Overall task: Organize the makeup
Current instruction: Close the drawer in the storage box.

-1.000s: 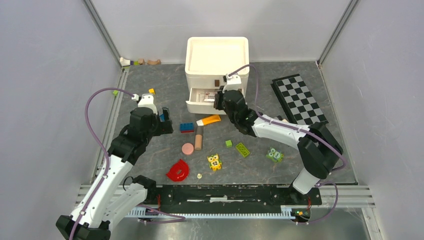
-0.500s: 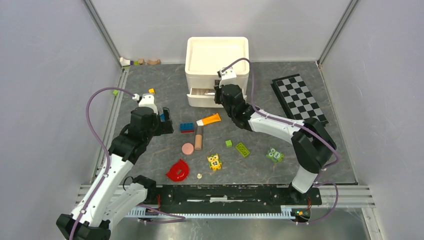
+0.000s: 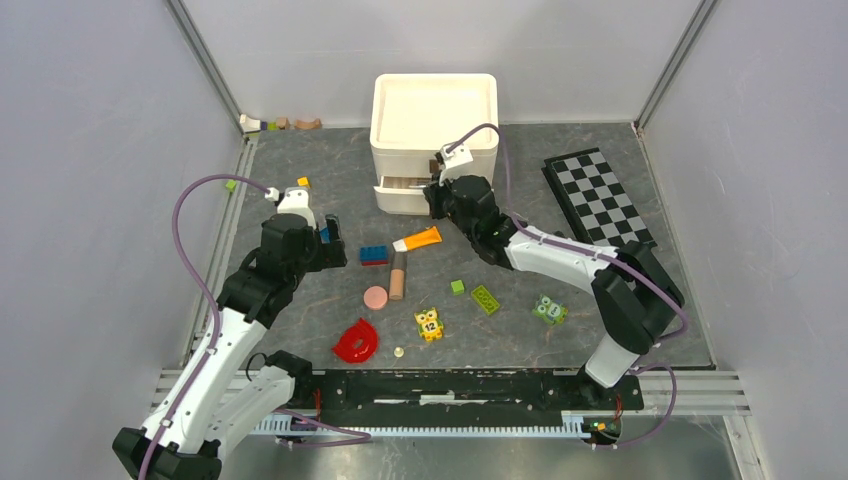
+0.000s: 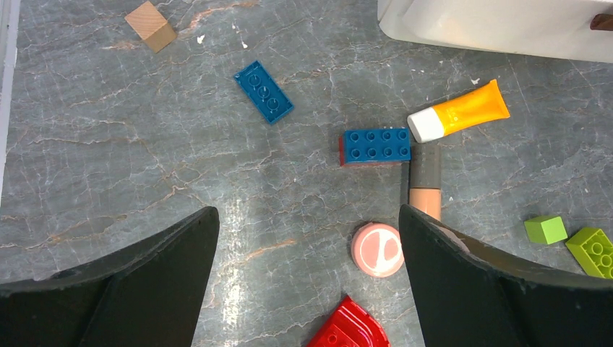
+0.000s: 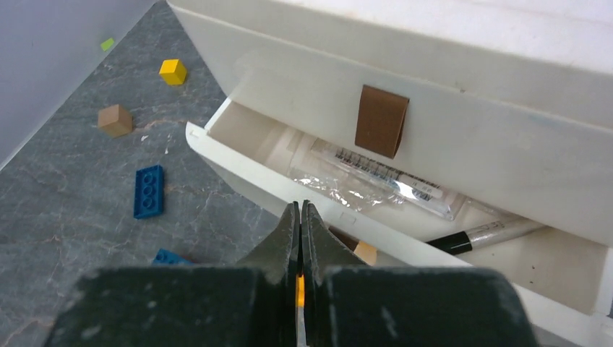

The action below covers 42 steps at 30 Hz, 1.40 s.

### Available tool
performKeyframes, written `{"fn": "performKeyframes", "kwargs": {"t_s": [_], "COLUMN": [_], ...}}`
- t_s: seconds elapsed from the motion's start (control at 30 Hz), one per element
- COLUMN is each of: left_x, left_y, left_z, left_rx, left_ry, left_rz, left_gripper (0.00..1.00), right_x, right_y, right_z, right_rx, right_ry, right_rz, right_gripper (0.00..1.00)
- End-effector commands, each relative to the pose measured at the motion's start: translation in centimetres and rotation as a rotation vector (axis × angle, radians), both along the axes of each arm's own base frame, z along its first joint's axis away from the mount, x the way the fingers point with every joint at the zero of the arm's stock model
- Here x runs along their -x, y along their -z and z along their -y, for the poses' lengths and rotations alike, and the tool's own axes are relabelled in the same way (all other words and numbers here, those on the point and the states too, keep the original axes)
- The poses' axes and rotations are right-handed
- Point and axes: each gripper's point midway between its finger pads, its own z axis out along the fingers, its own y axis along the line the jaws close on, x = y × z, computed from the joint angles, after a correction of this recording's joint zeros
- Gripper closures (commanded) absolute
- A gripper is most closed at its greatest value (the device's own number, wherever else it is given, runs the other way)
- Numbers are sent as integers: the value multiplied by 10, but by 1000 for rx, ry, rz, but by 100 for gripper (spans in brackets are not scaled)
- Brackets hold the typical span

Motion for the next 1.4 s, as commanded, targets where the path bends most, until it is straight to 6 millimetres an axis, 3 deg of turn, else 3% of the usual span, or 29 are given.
{"fn": "performKeyframes", "kwargs": {"t_s": [0.0,0.2,0.57,1.1,1.37], "left_x": [-7,-8,-8,-8,-8], "left_y": [-8,-7,-7,-10,-9], "left_z": [0,0,1,2,2], "left_rx": [-6,-8,-4,1,-1], "left_ry": [5,4,9,20,18], "left_rz": [42,40,41,50,49], "left_gripper": [0,0,0,0,0], "right_x": [11,12,-11,-46,-56], "right_y": [-21,0,26,35,26], "right_z": [-3,7,11,26,29], "right_rx": [-87,-67,-6,29,-6], "right_ry": [-46,3,140,255,261], "right_rz": [21,-35,-132,-123,-47], "right_gripper": [100,100,100,100,100]}}
